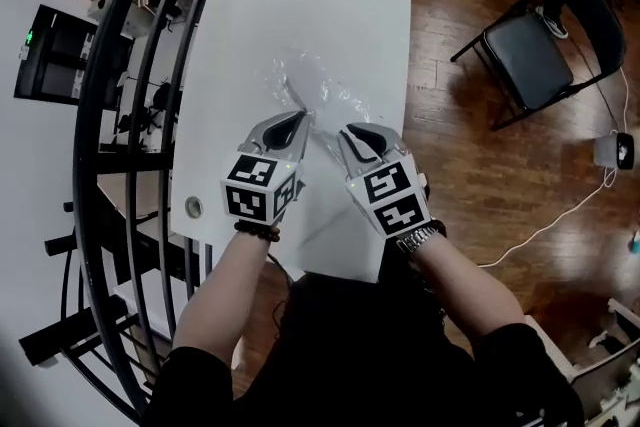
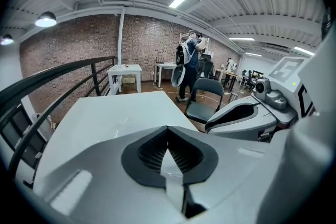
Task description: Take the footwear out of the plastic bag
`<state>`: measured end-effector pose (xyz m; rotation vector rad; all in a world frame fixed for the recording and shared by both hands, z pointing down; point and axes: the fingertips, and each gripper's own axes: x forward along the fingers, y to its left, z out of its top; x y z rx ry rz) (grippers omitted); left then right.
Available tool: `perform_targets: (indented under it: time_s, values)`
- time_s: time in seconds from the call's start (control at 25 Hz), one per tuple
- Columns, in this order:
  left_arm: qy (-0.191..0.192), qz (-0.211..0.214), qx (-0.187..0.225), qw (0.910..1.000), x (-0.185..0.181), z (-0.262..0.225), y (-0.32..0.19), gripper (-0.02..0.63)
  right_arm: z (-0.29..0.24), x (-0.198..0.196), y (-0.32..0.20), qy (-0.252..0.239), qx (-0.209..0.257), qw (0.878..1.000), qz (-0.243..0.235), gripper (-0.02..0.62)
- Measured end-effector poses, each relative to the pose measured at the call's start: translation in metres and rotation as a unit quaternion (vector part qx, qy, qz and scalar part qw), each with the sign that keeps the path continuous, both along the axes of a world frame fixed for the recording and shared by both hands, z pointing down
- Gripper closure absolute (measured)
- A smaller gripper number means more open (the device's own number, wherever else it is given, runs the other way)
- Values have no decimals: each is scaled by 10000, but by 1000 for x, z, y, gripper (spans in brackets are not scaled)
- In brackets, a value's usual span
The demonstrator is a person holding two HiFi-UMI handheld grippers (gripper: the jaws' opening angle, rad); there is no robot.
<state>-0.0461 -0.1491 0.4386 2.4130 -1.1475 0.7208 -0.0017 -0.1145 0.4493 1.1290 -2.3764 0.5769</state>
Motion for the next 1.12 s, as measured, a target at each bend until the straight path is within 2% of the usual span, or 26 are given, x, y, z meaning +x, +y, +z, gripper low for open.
perform_targets:
  time_s: [0.4, 0.84, 1.12]
  values:
    - [146, 119, -368, 9991, -15, 44, -40, 594, 48, -12, -20, 353, -433, 9981, 251, 563]
    - [131, 210, -563, 9981, -24, 72, -60, 594, 91, -8, -15, 1365, -736, 9879, 15, 557]
    - [33, 129, -643, 9978, -41, 83, -69, 594, 103, 8, -13, 1881, -740, 9790, -264, 557]
